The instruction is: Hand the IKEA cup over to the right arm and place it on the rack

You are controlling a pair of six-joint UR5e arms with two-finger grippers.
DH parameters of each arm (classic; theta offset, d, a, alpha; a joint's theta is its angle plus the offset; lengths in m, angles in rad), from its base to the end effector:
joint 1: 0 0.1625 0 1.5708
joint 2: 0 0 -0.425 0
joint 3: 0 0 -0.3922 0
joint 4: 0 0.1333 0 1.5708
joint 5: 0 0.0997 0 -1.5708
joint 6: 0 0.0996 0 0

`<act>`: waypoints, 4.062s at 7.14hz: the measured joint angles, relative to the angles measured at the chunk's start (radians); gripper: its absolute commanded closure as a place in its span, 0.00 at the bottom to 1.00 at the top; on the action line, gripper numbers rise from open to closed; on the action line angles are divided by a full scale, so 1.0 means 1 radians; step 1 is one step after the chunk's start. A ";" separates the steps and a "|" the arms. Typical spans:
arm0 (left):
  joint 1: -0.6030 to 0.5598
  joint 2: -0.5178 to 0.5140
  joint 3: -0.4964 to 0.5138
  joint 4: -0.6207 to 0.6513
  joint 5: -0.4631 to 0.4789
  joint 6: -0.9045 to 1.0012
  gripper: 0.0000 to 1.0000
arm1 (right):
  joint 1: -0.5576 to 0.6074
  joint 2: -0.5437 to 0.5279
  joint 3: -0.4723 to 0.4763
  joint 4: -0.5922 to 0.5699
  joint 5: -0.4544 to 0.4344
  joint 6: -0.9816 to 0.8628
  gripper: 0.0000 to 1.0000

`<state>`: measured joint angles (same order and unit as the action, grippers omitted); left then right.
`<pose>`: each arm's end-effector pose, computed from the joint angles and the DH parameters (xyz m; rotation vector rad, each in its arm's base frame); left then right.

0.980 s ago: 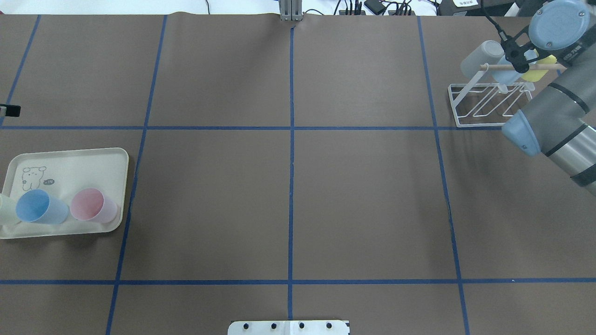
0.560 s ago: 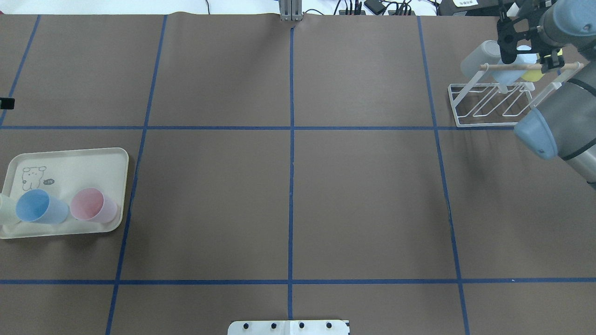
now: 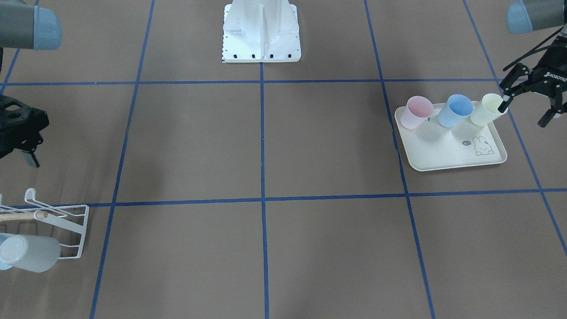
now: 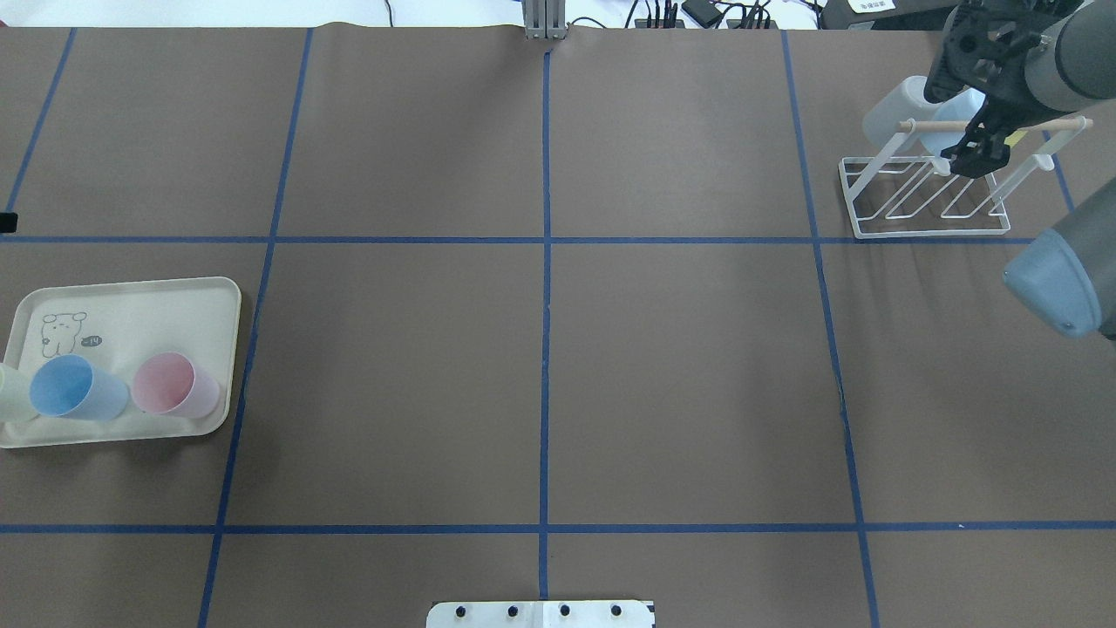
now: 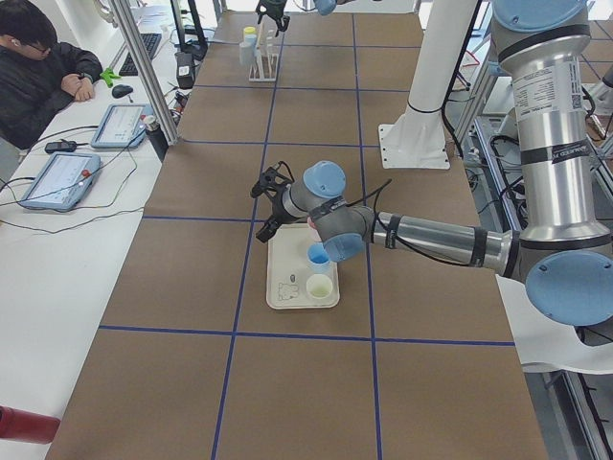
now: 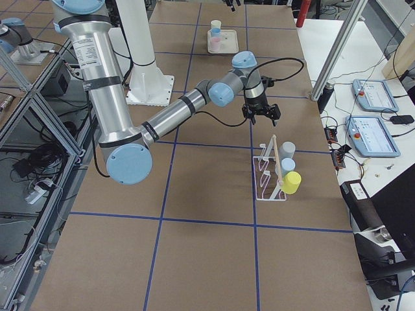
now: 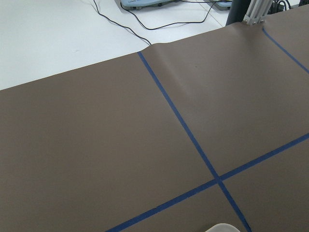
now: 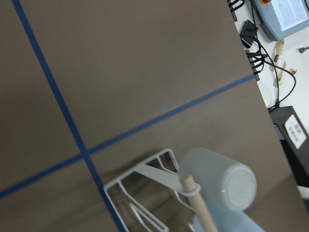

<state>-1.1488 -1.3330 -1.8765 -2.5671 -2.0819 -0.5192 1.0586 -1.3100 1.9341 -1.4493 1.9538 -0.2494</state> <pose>0.0930 -0.4137 0.5039 0.7164 0.8813 0.1852 -0.1926 -0.5385 0.3442 0.7046 -0.4734 -0.8597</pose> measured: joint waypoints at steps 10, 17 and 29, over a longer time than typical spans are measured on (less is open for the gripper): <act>0.206 0.190 0.231 -0.297 0.159 -0.006 0.45 | -0.091 0.002 0.043 0.002 0.158 0.300 0.01; 0.231 0.181 0.246 -0.324 0.150 -0.001 1.00 | -0.091 0.001 0.040 0.002 0.153 0.295 0.01; -0.067 -0.235 -0.216 0.241 -0.372 -0.473 1.00 | -0.460 0.009 -0.095 0.652 -0.141 0.570 0.01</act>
<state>-1.2158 -1.5684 -2.0929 -2.3261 -2.4542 -0.9924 0.5985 -1.3006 1.8387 -0.7970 1.8126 0.3203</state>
